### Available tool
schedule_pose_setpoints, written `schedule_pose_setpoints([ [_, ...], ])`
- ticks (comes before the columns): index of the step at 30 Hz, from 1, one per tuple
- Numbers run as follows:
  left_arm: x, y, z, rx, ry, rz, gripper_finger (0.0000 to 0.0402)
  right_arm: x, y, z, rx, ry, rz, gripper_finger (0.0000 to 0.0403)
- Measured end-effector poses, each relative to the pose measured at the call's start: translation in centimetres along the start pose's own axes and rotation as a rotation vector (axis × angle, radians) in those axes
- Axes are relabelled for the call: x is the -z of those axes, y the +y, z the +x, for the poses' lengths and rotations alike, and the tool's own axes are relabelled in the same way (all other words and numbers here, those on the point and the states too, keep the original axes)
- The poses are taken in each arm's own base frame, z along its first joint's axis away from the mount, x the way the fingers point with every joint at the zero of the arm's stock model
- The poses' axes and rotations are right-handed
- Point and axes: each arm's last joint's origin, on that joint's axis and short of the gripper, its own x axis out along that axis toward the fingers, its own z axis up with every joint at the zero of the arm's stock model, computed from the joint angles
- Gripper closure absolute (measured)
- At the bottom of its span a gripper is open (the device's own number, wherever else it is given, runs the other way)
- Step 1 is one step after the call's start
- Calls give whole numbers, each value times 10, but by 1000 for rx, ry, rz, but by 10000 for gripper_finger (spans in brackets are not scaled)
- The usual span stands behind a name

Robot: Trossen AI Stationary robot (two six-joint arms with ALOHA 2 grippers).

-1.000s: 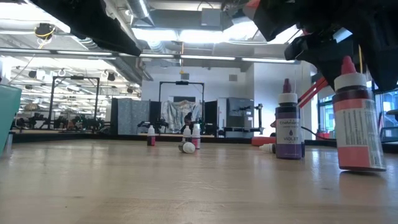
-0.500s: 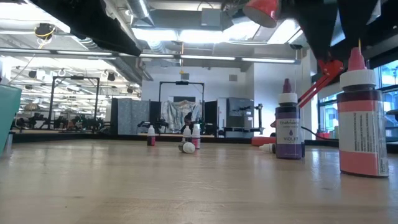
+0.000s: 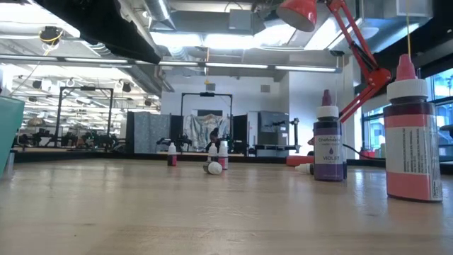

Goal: Pick & Place food coloring
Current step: Put the red food coloring into the blue bin

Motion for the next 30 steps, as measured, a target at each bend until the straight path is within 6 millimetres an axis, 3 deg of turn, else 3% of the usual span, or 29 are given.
schedule_pose_setpoints([
  [3,0,0,0,0,0,0,145,18,12,-6,19,-59,49,152],
  [8,0,0,0,0,0,1,145,41,33,-16,39,-307,112,152],
  [14,0,0,0,0,0,-14,146,67,44,-14,83,-491,196,152],
  [19,0,0,0,0,-1,-23,144,79,51,14,95,-593,301,152],
  [30,-1,0,0,-5,-12,-30,144,89,55,83,94,-697,328,152],
])
